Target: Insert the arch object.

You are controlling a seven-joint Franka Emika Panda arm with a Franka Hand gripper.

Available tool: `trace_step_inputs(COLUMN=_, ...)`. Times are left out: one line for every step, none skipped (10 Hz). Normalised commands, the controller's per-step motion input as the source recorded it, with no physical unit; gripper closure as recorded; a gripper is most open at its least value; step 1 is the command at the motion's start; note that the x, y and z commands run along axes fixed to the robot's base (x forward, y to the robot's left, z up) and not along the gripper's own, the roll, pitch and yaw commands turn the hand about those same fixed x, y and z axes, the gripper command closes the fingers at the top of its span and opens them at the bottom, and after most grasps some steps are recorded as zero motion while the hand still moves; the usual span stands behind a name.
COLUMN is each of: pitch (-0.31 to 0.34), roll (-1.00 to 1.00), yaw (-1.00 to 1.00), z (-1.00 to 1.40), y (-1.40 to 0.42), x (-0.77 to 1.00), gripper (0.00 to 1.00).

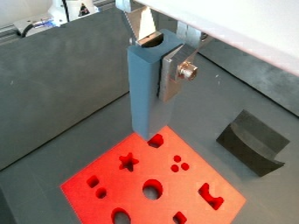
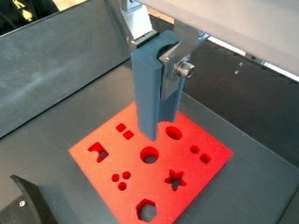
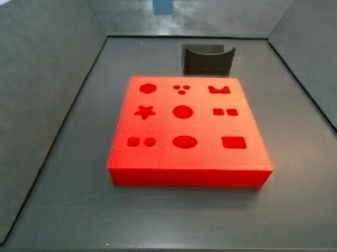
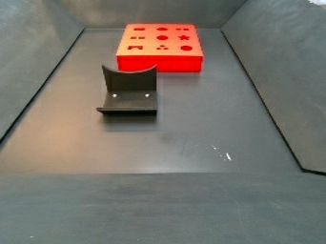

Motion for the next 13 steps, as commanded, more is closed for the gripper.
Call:
trace_step_inputs(pitch=0.0, roll=0.07, yaw=0.0, z=-0.28, y=0.16, x=0.25, gripper=1.0)
trace_step_inputs(pitch=0.0, roll=0.15, yaw=0.0, z=-0.51, y=0.32, x=0.5, gripper=1.0)
trace_step_inputs(pitch=0.0, roll=0.19, yaw=0.0, z=-0.65, y=0.33, x=0.65, gripper=1.0)
trace_step_inputs(pitch=0.0, roll=0.2, yaw=0.01, z=-0.64, y=0.24, x=0.78, gripper=1.0)
trace_step_inputs(pitch=0.0, roll=0.16, yaw=0.0, z=-0.55, y=0.13, x=0.94, gripper=1.0)
trace_step_inputs(pitch=-0.009, roll=0.11, yaw=0.0, z=-0.43, y=0.08, x=1.0, gripper=1.0)
trace_step_inputs(pitch=-0.011, roll=0.0, yaw=-0.21, z=-0.27, y=0.14, x=0.92, gripper=1.0)
trace_step_inputs(pitch=-0.05, roll=-0.05, yaw=-0.31, z=-0.19, y=0.15, x=0.85, gripper=1.0)
trace_step_inputs(pitch=-0.113, roll=-0.08, yaw=-0.35, z=-0.21, y=0.1, x=0.8, gripper=1.0)
trace_step_inputs(pitch=-0.149, roll=-0.06, yaw=-0.37, z=-0.3, y=0.08, x=0.77, gripper=1.0)
trace_step_inputs(pitch=-0.171, roll=-0.03, yaw=-0.39, z=-0.39, y=0.11, x=0.75, gripper=1.0)
trace_step_inputs(pitch=-0.169, roll=0.0, yaw=-0.37, z=-0.45, y=0.07, x=0.78, gripper=1.0)
trace_step_inputs(pitch=-0.171, roll=0.0, yaw=-0.35, z=-0.46, y=0.06, x=0.8, gripper=1.0)
